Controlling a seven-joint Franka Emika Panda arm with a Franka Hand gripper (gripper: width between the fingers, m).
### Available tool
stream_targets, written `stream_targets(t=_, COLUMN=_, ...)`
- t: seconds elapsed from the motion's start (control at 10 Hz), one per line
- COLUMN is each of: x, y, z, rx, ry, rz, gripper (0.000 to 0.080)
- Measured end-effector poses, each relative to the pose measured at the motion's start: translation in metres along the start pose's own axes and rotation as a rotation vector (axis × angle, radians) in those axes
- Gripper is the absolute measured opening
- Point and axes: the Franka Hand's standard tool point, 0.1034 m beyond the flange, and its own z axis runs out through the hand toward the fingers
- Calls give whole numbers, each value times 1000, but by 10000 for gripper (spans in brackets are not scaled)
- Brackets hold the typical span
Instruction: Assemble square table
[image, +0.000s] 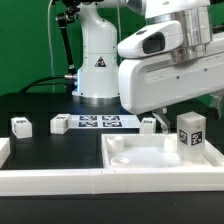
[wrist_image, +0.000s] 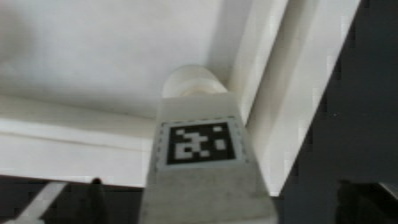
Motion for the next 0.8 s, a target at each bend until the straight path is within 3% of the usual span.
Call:
stream_targets(t=0.1, x=0, y=0, z=0, rx=0, ry=0, rz=-3, gripper=649)
stream_targets(t=0.3, x=0, y=1, z=0, rx=0, ry=0, rz=-10, gripper=397)
stream_targets(t=0.4, x=0, y=2, z=0, rx=0, ry=0, rz=-40, gripper=397)
stream_targets(t=0.5, x=0, y=2, z=0, rx=0, ry=0, rz=-51, gripper=288)
stream_targets(t=0.8, x=0, y=2, z=0, rx=1, ry=0, rz=-31, gripper=289)
